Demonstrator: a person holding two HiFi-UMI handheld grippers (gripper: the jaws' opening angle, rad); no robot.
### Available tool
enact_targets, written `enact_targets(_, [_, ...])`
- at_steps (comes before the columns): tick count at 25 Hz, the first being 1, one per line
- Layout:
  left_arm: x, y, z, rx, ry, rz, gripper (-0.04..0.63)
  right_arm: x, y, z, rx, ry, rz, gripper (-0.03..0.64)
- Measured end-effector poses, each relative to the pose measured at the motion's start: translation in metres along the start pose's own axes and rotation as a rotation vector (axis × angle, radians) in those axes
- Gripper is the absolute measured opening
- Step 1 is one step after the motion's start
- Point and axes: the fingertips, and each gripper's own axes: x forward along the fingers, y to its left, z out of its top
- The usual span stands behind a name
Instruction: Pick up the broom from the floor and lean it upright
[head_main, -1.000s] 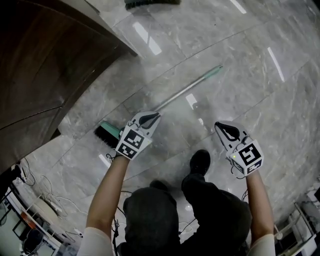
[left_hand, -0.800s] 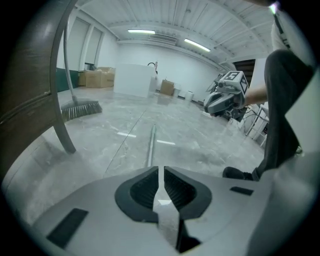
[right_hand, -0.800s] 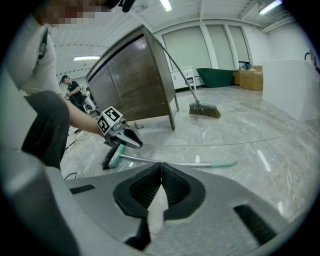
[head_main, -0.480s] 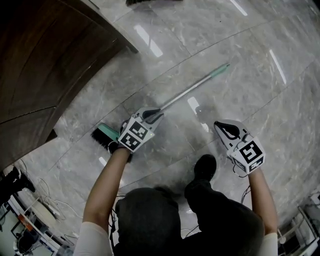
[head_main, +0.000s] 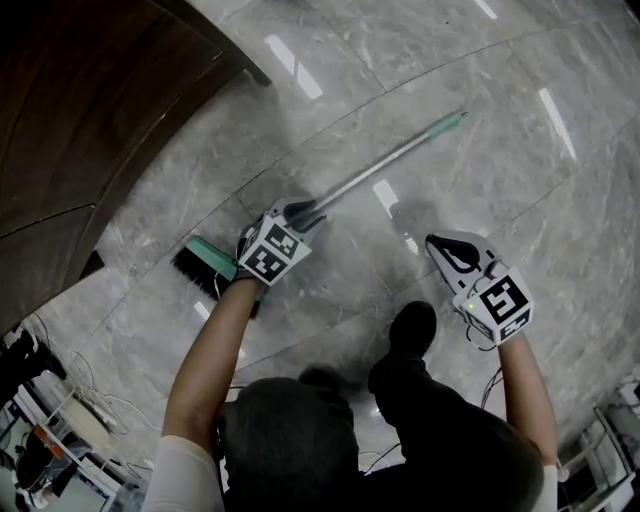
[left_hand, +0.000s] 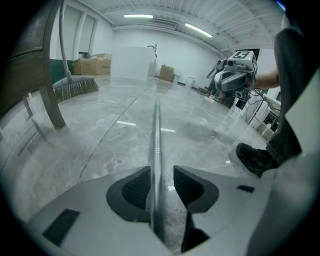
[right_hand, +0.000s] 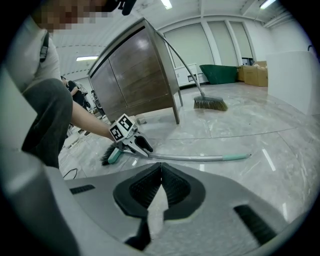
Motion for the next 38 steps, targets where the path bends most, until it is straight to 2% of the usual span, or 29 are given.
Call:
enact_targets(4, [0.008,0.002,-0.012,0.016,0.049,0.008,0.138,0.000,0.003,-0.004,-0.013,0.016,0.006,0.002])
enact_targets(6, [0.011,0.004,-0.019,0.020,0.071,0.021,0.115,-0.002,0.001,-0.004,-0.018,0.022,0.004,0.002])
enact_targets(8, [0.011,0.007,-0.022,0.012,0.067,0.033,0.083,-0.002,0.000,-0.002,-0.021,0.024,0.002,0.002])
enact_targets(18, [0.000,0.008,-0.016,-0.018,0.050,0.008,0.079,-0.007,-0.002,0.015,-0.047,0.022,-0.002,0.002])
enact_targets(27, [-0.045,0.026,0.017,-0.079,-0.033,0.040,0.079,-0.016,-0.001,0.059,-0.103,-0.006,-0.001,0.002])
enact_targets(38, [-0.123,0.014,0.044,-0.107,-0.114,0.042,0.078,-0.036,0.023,0.135,-0.205,-0.025,0.005,0.002])
